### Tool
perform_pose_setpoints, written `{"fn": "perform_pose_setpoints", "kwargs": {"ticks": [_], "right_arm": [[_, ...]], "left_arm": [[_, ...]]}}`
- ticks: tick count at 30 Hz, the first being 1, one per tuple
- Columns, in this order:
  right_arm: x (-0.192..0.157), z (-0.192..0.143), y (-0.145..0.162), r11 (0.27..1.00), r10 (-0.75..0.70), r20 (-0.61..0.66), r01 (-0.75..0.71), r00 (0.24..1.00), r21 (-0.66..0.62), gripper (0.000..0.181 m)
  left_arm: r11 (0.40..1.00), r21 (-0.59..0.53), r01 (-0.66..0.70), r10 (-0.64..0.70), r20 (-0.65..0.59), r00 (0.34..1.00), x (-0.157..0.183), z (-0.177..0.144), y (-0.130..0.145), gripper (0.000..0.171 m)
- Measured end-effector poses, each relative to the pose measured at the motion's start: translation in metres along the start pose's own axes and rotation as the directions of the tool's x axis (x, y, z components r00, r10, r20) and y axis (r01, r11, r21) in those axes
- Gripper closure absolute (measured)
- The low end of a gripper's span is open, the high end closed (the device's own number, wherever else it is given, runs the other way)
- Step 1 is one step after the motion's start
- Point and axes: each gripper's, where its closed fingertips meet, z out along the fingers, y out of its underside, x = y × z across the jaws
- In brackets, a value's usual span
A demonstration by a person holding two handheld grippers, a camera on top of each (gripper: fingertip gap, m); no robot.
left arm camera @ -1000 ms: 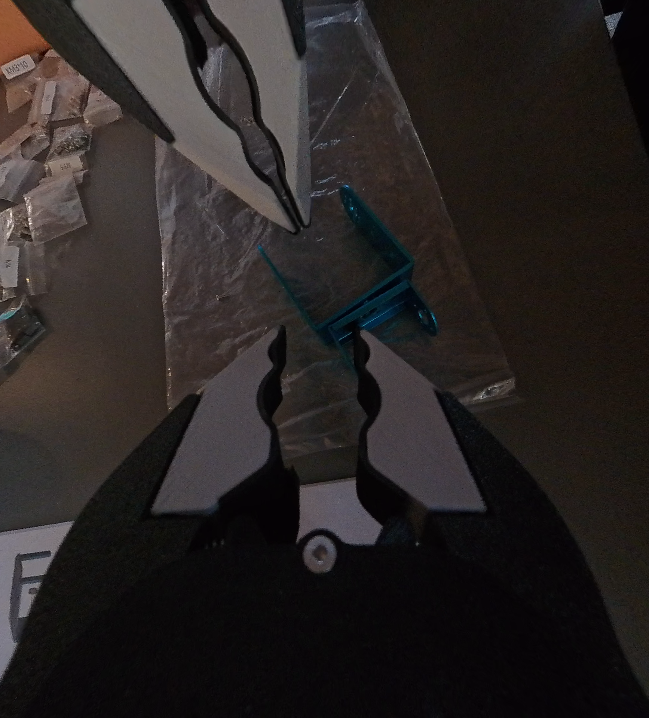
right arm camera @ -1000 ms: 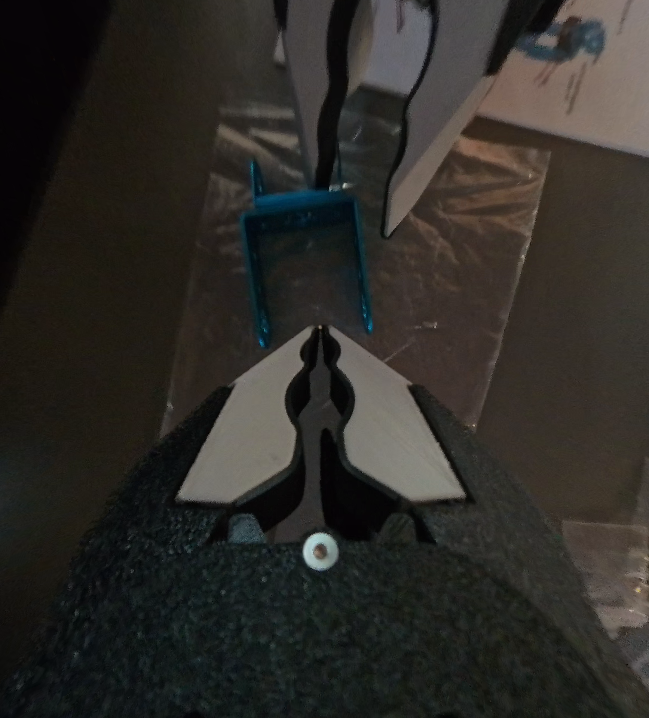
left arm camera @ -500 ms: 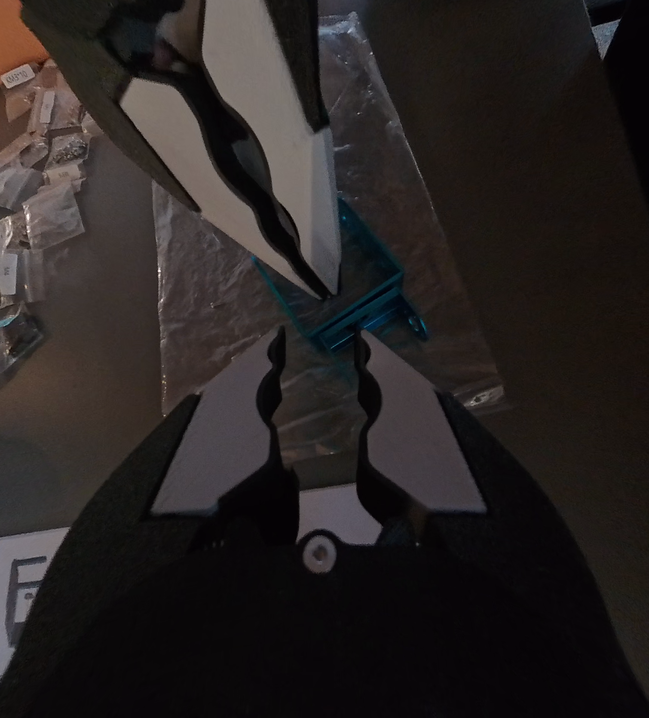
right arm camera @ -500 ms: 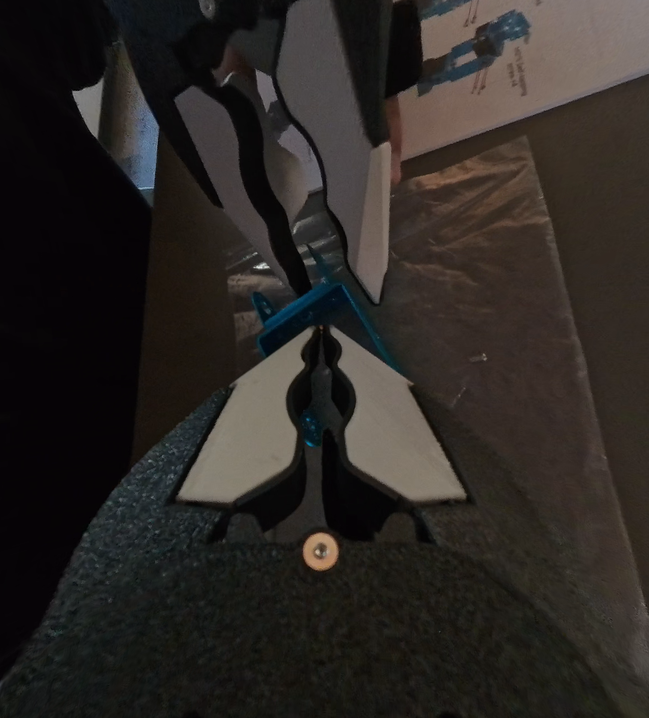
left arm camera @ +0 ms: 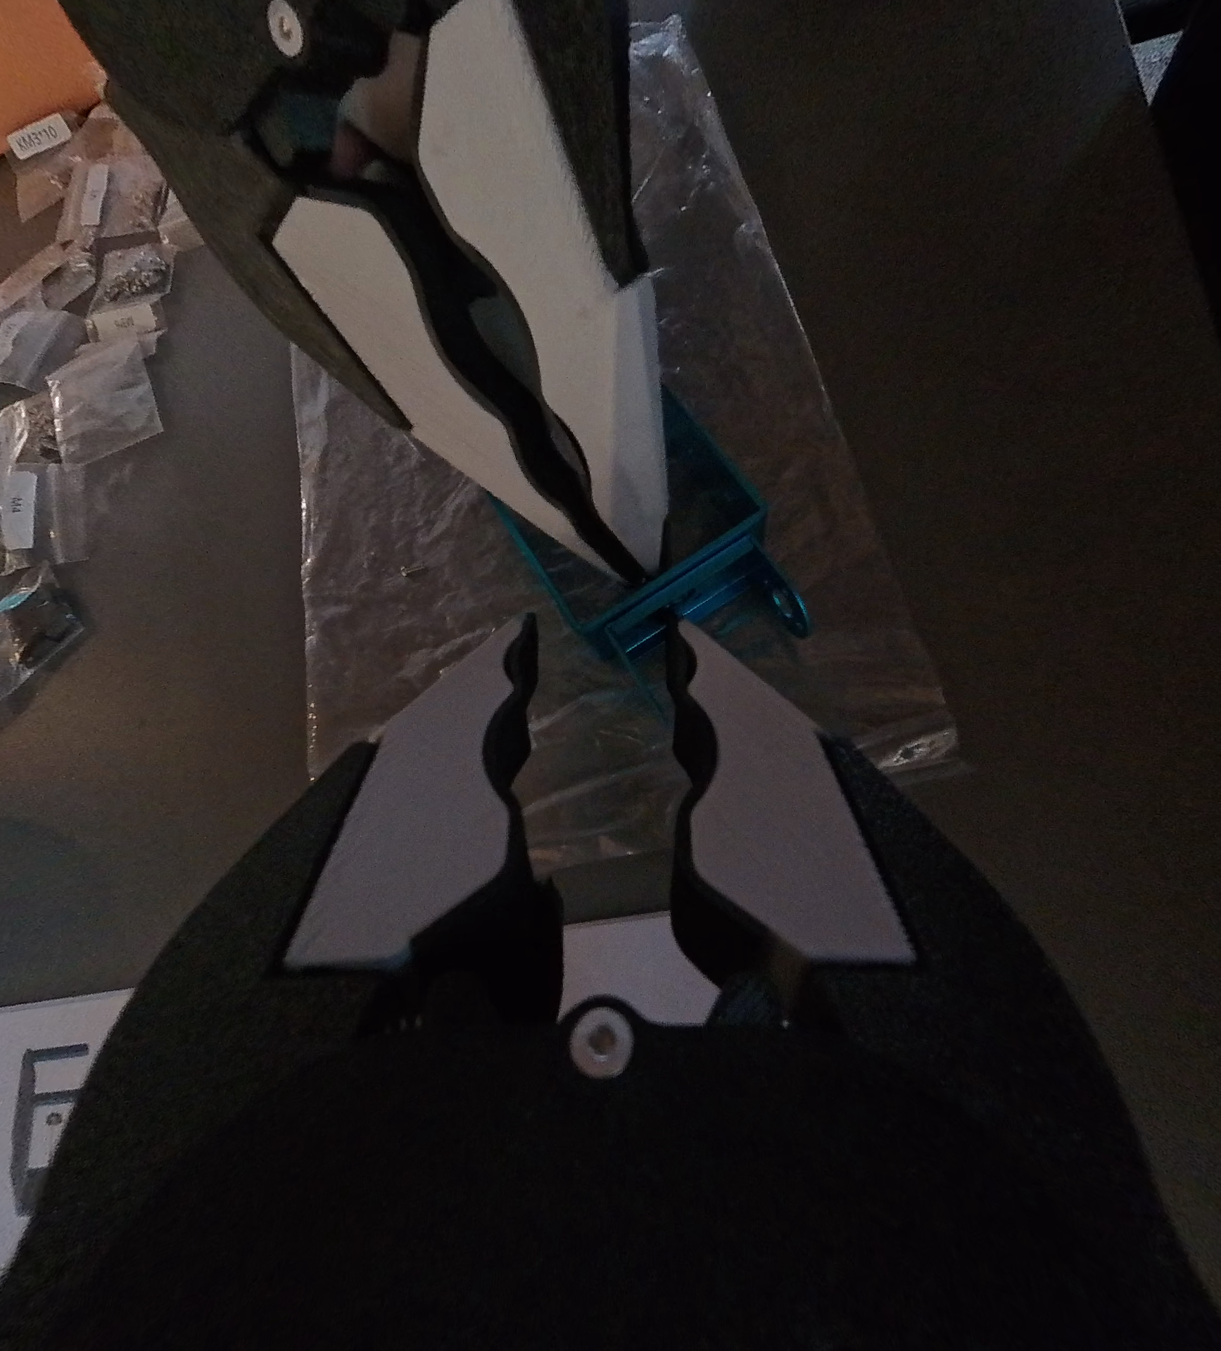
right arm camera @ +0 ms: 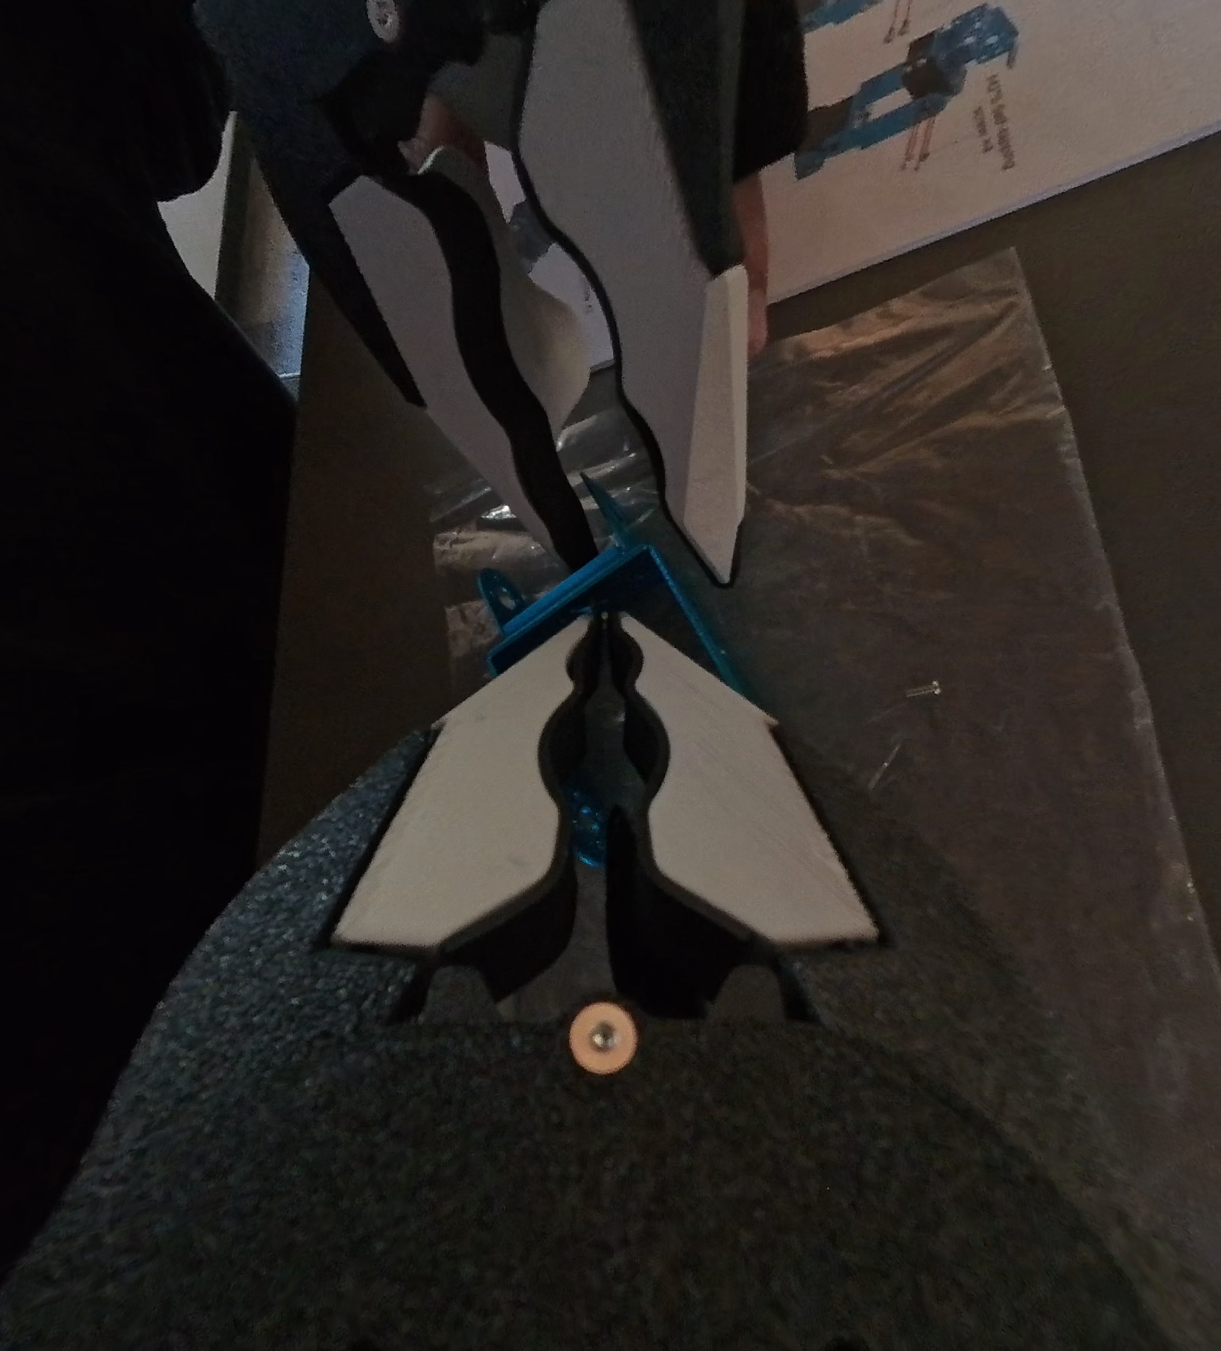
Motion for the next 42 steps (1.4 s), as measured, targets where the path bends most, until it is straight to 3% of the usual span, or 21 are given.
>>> {"fn": "perform_pose_setpoints", "kwargs": {"ticks": [34,42], "right_arm": [[-0.0024,0.0019,-0.0032,1.000,0.014,-0.003,-0.014,1.000,0.024,0.180],[-0.0092,0.0014,-0.0017,0.999,0.045,0.063,-0.046,0.997,0.021,0.174]], "left_arm": [[1.000,0.000,0.004,-0.004,-0.002,1.000,-0.0007,0.0000,0.0004,0.137],[1.000,0.003,0.014,-0.014,-0.004,1.000,-0.0015,-0.0002,0.0001,0.137]]}}
